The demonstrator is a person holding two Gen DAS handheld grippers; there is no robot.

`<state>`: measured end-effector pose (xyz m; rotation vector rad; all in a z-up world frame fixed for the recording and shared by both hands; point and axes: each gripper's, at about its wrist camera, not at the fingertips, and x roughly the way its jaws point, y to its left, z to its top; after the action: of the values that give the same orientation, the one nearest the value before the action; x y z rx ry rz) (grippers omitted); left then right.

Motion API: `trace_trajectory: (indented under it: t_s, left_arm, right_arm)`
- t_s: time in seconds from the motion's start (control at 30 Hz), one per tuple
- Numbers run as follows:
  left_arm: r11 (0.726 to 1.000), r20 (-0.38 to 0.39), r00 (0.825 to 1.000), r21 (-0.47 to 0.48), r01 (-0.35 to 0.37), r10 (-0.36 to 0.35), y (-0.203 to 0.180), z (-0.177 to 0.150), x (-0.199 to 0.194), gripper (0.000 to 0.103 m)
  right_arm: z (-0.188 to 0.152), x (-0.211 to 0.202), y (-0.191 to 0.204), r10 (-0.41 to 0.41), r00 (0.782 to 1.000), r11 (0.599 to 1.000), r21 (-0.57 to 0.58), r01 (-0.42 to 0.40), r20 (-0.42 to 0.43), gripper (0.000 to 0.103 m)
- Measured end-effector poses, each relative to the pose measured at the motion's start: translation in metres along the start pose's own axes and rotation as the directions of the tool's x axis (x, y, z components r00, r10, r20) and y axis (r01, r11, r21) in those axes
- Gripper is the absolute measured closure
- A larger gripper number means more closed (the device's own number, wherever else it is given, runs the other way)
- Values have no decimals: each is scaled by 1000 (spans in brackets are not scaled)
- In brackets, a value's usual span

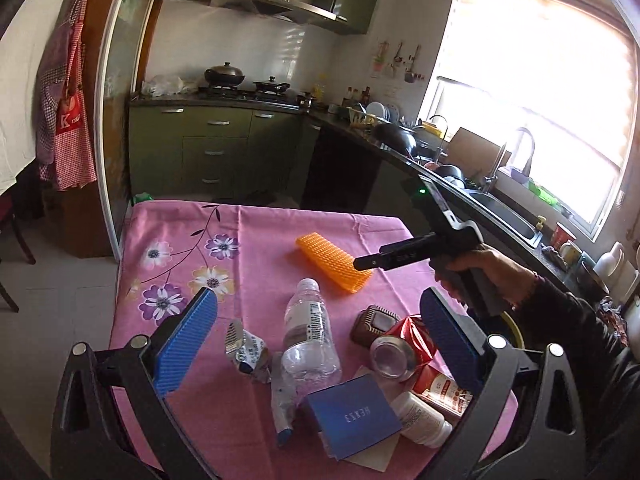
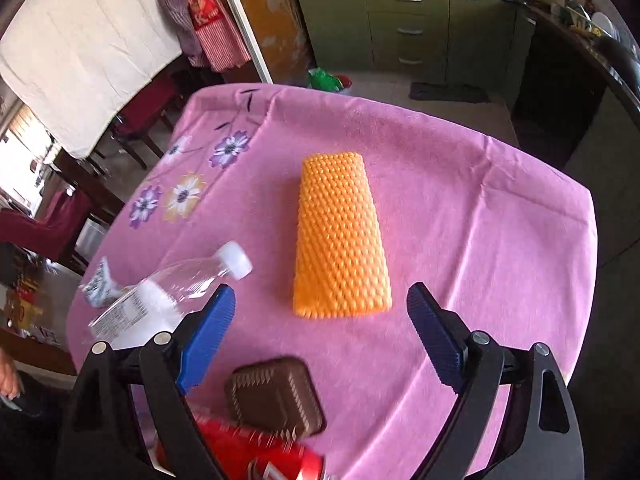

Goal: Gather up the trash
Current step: 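Grasp the orange foam net sleeve with the right gripper, then carry the foam sleeve over the yellow bin and open the right gripper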

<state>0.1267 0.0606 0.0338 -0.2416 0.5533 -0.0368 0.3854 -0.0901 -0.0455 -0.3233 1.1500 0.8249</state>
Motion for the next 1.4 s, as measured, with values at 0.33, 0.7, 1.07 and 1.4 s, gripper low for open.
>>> trace_trajectory:
  t_s: [0.33, 0.7, 1.07, 1.4]
  left_arm:
    - [1000, -15, 1000, -23, 2, -3, 23, -6, 0, 7]
    - [1000, -19, 1000, -20, 13, -13, 16, -7, 1, 7]
    - [999, 2, 999, 9, 42, -42, -2, -10, -13, 7]
    - [997, -19, 997, 5, 74, -74, -19, -20, -8, 7]
  right_arm:
    - [27, 62, -4, -119, 983, 993, -18, 118, -138, 28]
    - [10, 10, 0, -71, 997, 997, 10, 71, -13, 90]
    - [-121, -161, -40, -101, 971, 981, 185, 60, 218, 90]
    - [-310, -195, -153, -337, 935, 805, 548, 228, 106, 89]
